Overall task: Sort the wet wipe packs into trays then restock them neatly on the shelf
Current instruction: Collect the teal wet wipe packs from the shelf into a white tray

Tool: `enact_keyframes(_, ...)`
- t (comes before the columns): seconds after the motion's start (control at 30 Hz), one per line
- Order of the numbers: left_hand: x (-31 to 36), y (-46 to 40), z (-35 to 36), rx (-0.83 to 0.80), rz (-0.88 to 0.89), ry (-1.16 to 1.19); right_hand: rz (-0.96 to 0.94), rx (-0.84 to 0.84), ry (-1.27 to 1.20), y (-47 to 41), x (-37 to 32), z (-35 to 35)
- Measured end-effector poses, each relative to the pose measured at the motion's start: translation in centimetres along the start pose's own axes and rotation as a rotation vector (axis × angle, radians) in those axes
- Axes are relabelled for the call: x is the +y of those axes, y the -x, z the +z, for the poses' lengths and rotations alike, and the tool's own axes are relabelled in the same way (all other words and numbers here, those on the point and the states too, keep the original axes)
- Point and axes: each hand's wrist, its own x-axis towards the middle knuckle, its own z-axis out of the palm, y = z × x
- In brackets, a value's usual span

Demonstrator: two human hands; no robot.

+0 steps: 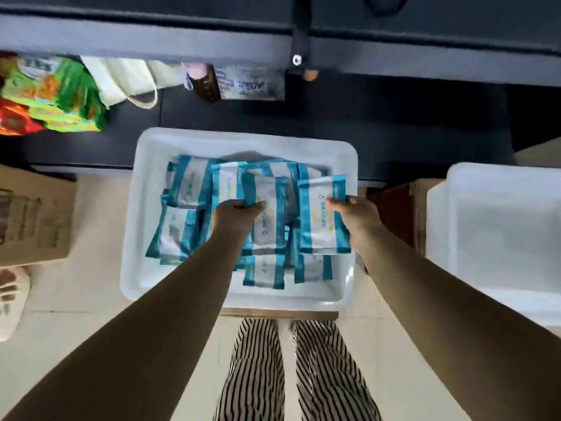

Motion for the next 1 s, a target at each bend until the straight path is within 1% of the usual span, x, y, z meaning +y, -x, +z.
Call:
enact_keyframes(0.1, -1.3, -3.0, 2.4, -0.009, 0.036, -0.086, -0.032, -0.013, 0.093, -3.7, 1.0, 1.2)
enact_keyframes(0.17, -1.7, -4.5, 3.4, 0.007, 0.043, -0.083, -0.079, -0.003, 0.159, -5.5, 1.3, 2.1)
enact_keyframes(0.27, -2.1, -6.1, 4.2, 0.040, 0.060, -0.088, -0.145, 0.035, 0.185, -7.3, 2.0, 3.2)
enact_keyframes(0.47, -1.9, -5.5, 3.5, 0.025, 0.176, -0.162, -0.240, 0.054, 0.245, -6.5, 1.4, 3.1)
enact_keyframes(0.6, 1.6, -2.0, 1.0, 0.028, 0.248, -0.169, -0.331, 0.023, 0.332, -3.1, -1.6, 0.8)
enact_keyframes(0.7, 5.9, 1.5, -1.3, 0.011, 0.404, -0.258, -0.424, 0.008, 0.375, 1.1, -5.6, -1.7)
enact_keyframes(0.77, 9.3, 4.1, -2.4, -0.024, 0.468, -0.325, -0.495, -0.031, 0.419, 4.4, -8.7, -3.4)
enact_keyframes(0.87, 14.5, 8.4, -3.8, -0.150, 0.579, -0.373, -0.575, -0.087, 0.460, 10.3, -13.5, -6.1)
enact_keyframes(1.0, 21.4, 14.8, -5.6, -0.227, 0.806, -0.438, -0.750, -0.020, 0.587, 18.2, -19.6, -10.3)
